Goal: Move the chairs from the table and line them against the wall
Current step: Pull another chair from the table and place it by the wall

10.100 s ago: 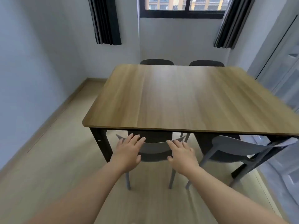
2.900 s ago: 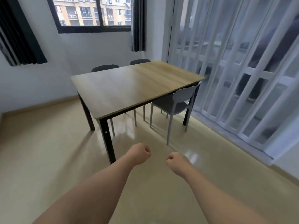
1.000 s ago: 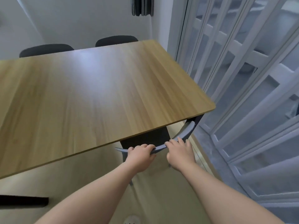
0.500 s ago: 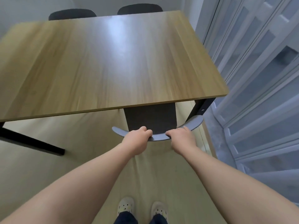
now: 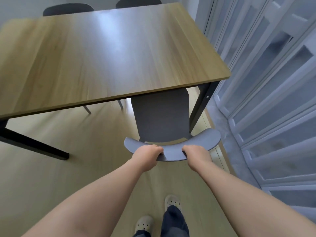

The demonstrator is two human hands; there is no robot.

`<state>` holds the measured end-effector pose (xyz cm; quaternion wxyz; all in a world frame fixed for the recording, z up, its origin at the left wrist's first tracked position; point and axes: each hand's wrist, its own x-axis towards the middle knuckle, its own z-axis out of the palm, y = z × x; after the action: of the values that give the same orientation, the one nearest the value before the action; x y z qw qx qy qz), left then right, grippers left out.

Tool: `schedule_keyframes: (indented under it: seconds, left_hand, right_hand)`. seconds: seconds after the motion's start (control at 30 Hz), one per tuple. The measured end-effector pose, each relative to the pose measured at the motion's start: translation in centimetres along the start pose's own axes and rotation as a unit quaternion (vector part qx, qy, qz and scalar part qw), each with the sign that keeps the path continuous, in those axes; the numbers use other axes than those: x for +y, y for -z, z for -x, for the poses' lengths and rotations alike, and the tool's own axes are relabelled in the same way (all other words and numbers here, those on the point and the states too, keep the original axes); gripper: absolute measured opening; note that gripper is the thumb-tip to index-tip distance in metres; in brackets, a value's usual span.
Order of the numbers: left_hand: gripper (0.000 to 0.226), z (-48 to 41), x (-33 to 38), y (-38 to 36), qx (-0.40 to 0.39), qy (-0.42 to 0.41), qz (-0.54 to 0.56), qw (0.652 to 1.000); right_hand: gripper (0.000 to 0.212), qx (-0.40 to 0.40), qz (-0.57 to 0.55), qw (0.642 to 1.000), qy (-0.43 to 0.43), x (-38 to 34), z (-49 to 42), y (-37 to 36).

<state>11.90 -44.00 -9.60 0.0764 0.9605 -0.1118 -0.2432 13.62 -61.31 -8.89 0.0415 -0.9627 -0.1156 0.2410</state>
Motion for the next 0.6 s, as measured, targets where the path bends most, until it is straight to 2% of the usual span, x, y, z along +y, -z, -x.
schedule_keyframes:
  seconds: [0.13,0.23,0.37,0.6]
  left_hand:
    - [0.031,3.3,-1.9,-2.2,-0.001,-0.011,-0.03,0.999]
    - [0.033,5.5,-3.5,-3.4,-0.014,-0.029,-0.044,0.999]
    - [0.038,8.2,-4.7,-5.0,-0.031,-0.039,-0.057,0.997]
    - [0.035,12.5,-6.1,-7.7,-0.031,-0.06,-0.09,0.994]
  right_hand:
    - [0.019,-0.005,-0.05,0.998,-0.031,-2.6,3.6,-2.6]
    - [0.018,-0.02,-0.052,0.998,-0.032,-5.1,6.1,-4.5]
    - [0.044,-0.032,-0.042,0.998,-0.044,-7.6,8.6,-6.8]
    - [0.044,-0.035,-0.027,0.998,-0.054,-11.1,12.5,-9.8]
